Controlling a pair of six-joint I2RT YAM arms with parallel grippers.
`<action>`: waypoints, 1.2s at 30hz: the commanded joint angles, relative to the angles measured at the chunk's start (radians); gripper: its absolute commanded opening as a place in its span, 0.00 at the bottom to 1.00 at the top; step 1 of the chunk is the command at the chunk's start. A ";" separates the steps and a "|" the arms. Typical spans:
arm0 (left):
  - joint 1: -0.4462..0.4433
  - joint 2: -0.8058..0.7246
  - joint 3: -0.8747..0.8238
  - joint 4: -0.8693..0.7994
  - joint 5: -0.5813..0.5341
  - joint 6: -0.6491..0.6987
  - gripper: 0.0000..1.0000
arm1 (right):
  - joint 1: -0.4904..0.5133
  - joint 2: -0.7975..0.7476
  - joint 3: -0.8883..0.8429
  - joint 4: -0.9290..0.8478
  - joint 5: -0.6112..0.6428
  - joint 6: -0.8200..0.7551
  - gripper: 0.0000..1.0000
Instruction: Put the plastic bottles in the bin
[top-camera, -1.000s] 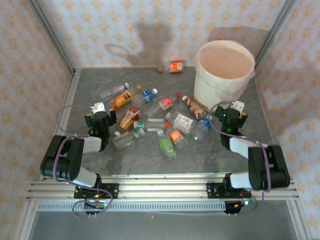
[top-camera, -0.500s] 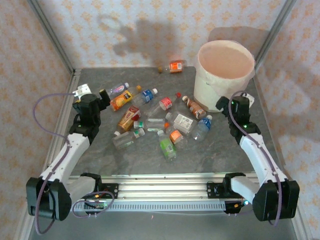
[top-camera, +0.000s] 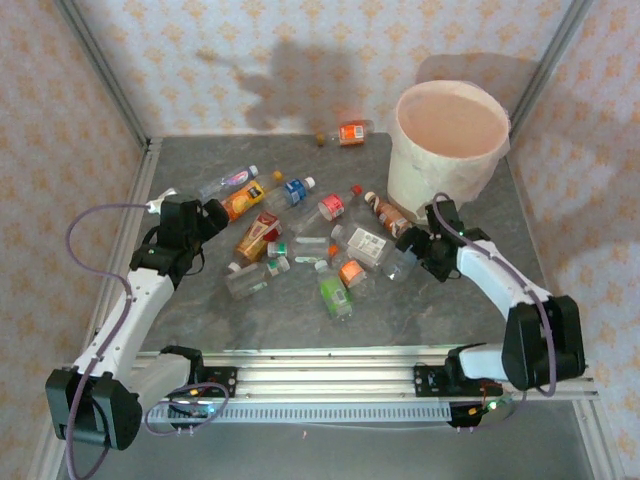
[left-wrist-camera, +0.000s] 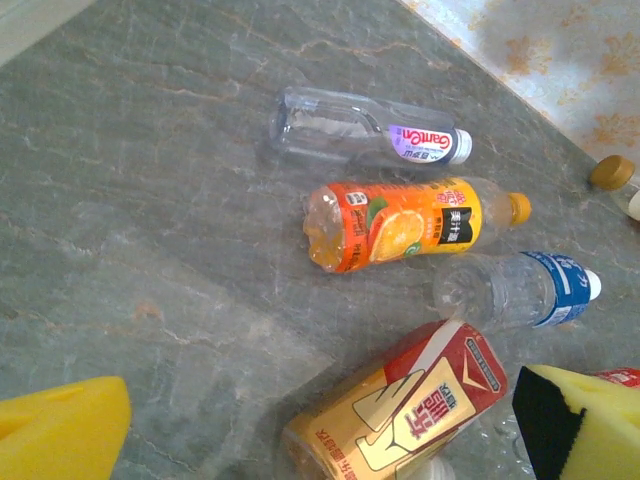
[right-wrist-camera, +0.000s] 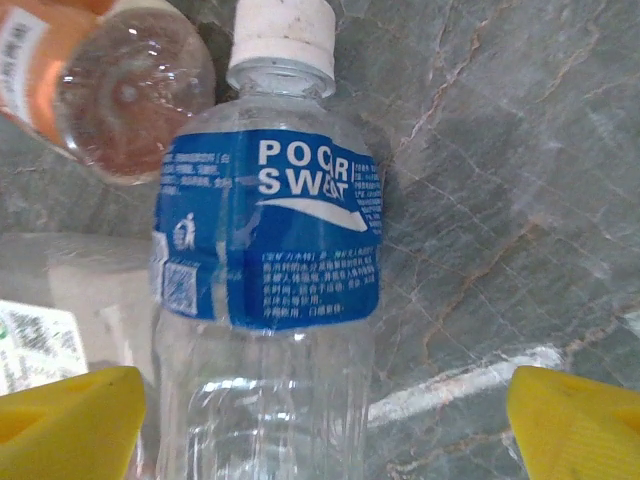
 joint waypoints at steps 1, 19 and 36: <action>-0.003 -0.012 -0.019 -0.045 0.011 -0.054 1.00 | 0.010 0.054 0.003 0.068 -0.012 0.022 0.91; -0.003 -0.072 -0.035 -0.161 0.012 -0.087 1.00 | 0.013 0.038 -0.182 0.229 0.170 0.002 0.65; -0.003 -0.026 -0.063 -0.053 0.061 -0.163 1.00 | 0.056 -0.559 -0.121 0.227 0.052 -0.218 0.48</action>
